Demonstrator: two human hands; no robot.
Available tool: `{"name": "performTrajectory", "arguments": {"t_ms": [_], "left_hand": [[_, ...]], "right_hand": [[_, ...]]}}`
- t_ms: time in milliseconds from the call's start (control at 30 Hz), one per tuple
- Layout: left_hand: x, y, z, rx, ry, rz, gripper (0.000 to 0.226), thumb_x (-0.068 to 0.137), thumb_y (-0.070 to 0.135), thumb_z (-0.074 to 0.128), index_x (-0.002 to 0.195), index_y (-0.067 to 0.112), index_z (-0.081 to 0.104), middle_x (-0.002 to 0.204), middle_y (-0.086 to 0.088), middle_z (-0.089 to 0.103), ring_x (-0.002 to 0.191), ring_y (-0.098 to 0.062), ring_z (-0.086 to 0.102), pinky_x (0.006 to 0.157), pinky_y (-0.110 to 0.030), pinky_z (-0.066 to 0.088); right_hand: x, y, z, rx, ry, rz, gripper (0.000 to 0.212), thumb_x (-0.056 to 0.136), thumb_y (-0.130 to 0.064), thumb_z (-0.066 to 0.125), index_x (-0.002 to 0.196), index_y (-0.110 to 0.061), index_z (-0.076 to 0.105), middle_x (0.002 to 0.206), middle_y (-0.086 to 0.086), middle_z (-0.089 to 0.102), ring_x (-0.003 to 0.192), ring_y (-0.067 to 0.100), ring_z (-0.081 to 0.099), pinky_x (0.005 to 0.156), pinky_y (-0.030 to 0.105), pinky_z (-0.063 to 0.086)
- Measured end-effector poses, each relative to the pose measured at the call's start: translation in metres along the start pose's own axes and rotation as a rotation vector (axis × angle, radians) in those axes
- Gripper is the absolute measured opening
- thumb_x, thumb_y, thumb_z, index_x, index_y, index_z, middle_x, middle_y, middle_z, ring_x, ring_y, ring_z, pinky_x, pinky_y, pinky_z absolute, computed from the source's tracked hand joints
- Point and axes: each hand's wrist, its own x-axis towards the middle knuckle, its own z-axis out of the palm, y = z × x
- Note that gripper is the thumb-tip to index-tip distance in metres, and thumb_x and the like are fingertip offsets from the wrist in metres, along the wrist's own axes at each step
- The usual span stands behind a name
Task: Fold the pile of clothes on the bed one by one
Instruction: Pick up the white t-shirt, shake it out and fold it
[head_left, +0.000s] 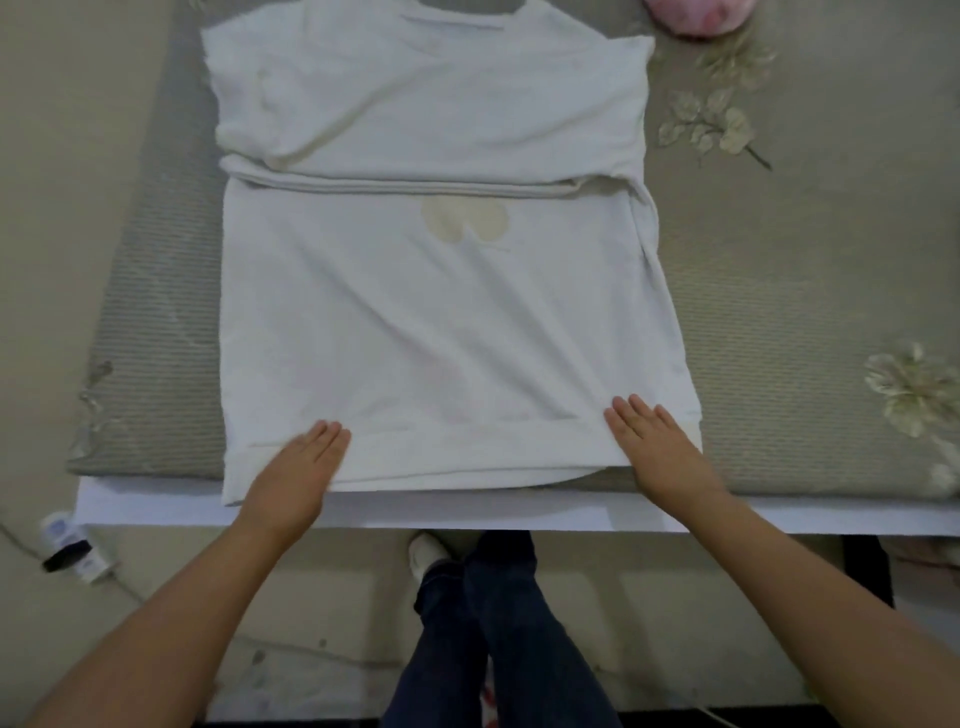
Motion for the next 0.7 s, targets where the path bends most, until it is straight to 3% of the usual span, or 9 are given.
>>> {"name": "performTrajectory", "arguments": {"t_ms": [33, 67, 133, 233, 300, 367, 500, 633, 700], "left_hand": [[-0.01, -0.005, 0.0, -0.027, -0.047, -0.043, 0.067, 0.058, -0.029, 0.034, 0.123, -0.017, 0.043, 0.13, -0.036, 0.041, 0.117, -0.047, 0.048, 0.098, -0.049, 0.04], [-0.023, -0.011, 0.0, 0.004, -0.167, -0.082, 0.068, 0.073, -0.023, 0.03, 0.138, -0.008, 0.023, 0.147, -0.026, 0.02, 0.135, -0.035, 0.03, 0.111, -0.034, 0.024], [-0.04, -0.021, -0.007, -0.026, -0.456, -0.147, 0.07, 0.086, -0.013, 0.028, 0.146, 0.013, 0.003, 0.155, -0.008, 0.002, 0.143, -0.016, 0.011, 0.11, -0.019, 0.009], [-0.051, -0.021, -0.02, -0.057, -0.681, -0.113, 0.059, 0.09, -0.007, 0.032, 0.143, 0.017, 0.029, 0.15, -0.006, 0.028, 0.136, -0.016, 0.03, 0.105, -0.02, 0.021], [-0.055, -0.021, -0.031, -0.051, -0.744, -0.087, 0.049, 0.09, -0.004, 0.035, 0.135, 0.013, 0.044, 0.142, -0.008, 0.042, 0.129, -0.019, 0.04, 0.1, -0.022, 0.028], [-0.054, -0.024, -0.044, -0.013, -0.671, -0.128, 0.054, 0.091, -0.005, 0.034, 0.141, 0.014, 0.033, 0.148, -0.008, 0.033, 0.134, -0.019, 0.033, 0.105, -0.024, 0.024], [-0.024, -0.032, -0.08, 0.094, -0.236, -0.293, 0.065, 0.089, -0.007, 0.034, 0.146, 0.008, 0.007, 0.155, -0.01, 0.008, 0.142, -0.023, 0.013, 0.113, -0.031, 0.009], [0.025, -0.042, -0.117, 0.185, 0.101, -0.333, 0.055, 0.094, -0.001, 0.027, 0.145, 0.002, 0.007, 0.155, -0.014, 0.006, 0.143, -0.026, 0.001, 0.114, -0.037, -0.003], [0.053, -0.052, -0.137, 0.209, 0.165, -0.363, 0.052, 0.095, 0.0, 0.024, 0.145, 0.002, 0.008, 0.154, -0.015, 0.006, 0.143, -0.027, 0.0, 0.114, -0.038, -0.002]], "right_hand": [[0.002, -0.004, 0.0, 0.028, -0.103, -0.019, 0.067, 0.09, 0.007, 0.029, 0.146, -0.011, -0.003, 0.155, 0.009, -0.005, 0.144, 0.022, -0.001, 0.115, 0.032, -0.002], [0.003, -0.01, -0.001, 0.053, -0.188, -0.053, 0.064, 0.092, 0.005, 0.029, 0.147, -0.013, 0.001, 0.156, 0.007, -0.001, 0.143, 0.02, 0.005, 0.114, 0.029, 0.003], [0.003, -0.026, -0.004, 0.076, -0.387, -0.102, 0.054, 0.095, 0.0, 0.03, 0.146, -0.014, 0.018, 0.154, 0.007, 0.018, 0.139, 0.02, 0.022, 0.111, 0.025, 0.015], [0.0, -0.044, -0.008, 0.046, -0.574, -0.138, 0.035, 0.092, -0.003, 0.033, 0.123, 0.0, 0.052, 0.13, 0.015, 0.052, 0.117, 0.026, 0.05, 0.097, 0.028, 0.037], [-0.005, -0.05, -0.014, 0.047, -0.636, -0.134, 0.033, 0.091, -0.002, 0.034, 0.115, 0.003, 0.055, 0.124, 0.017, 0.055, 0.112, 0.028, 0.053, 0.092, 0.029, 0.04], [-0.008, -0.047, -0.027, 0.065, -0.58, -0.106, 0.035, 0.091, -0.002, 0.034, 0.12, 0.002, 0.054, 0.13, 0.017, 0.052, 0.118, 0.027, 0.049, 0.094, 0.026, 0.035], [0.008, -0.018, -0.078, 0.12, -0.202, 0.063, 0.042, 0.091, -0.006, 0.037, 0.133, -0.011, 0.045, 0.138, 0.01, 0.046, 0.126, 0.023, 0.043, 0.101, 0.028, 0.029], [0.037, 0.003, -0.137, -0.024, 0.308, 0.206, 0.035, 0.087, -0.001, 0.04, 0.121, -0.002, 0.047, 0.128, 0.013, 0.048, 0.122, 0.028, 0.041, 0.104, 0.044, 0.025], [0.054, 0.015, -0.163, -0.032, 0.4, 0.254, 0.033, 0.087, 0.001, 0.038, 0.117, 0.0, 0.049, 0.123, 0.013, 0.048, 0.123, 0.029, 0.038, 0.107, 0.049, 0.019]]}}
